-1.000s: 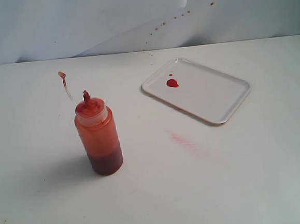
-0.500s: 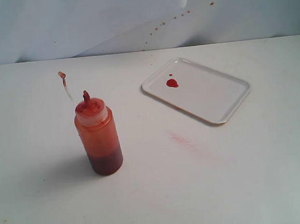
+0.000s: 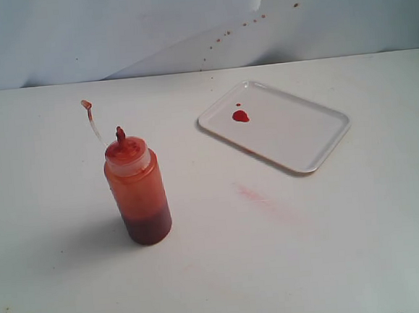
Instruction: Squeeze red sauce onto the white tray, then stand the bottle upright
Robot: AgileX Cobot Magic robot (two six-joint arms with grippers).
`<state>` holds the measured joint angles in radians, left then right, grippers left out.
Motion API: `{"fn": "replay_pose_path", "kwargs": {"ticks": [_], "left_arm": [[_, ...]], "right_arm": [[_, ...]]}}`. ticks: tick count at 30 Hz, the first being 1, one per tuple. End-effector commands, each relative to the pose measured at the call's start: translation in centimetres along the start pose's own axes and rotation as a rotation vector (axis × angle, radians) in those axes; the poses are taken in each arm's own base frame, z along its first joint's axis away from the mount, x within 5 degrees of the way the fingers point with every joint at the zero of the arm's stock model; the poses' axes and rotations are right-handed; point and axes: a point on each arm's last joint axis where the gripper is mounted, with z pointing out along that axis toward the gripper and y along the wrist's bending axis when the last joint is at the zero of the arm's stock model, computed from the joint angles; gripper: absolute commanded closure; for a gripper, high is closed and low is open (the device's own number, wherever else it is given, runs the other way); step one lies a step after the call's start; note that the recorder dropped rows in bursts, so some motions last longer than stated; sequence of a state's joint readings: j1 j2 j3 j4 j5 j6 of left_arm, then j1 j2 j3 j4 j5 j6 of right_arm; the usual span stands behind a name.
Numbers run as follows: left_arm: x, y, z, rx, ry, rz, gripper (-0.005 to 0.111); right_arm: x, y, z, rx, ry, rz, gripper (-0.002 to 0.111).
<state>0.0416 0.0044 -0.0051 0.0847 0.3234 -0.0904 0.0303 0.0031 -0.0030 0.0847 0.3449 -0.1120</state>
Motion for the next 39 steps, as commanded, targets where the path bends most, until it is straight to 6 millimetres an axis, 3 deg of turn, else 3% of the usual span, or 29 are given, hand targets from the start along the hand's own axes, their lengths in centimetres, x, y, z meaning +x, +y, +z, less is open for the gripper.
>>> {"fn": "replay_pose_path", "kwargs": {"ticks": [1,39], "left_arm": [[0.1,-0.03,0.02,0.006,-0.004,-0.002,0.107],[0.1,-0.03,0.02,0.006,-0.004,-0.002,0.107]], "right_arm": [[0.09,-0.04,0.01,0.008,0.0,0.001,0.108],[0.09,-0.19,0.01,0.037,0.001,0.009,0.108]]}}
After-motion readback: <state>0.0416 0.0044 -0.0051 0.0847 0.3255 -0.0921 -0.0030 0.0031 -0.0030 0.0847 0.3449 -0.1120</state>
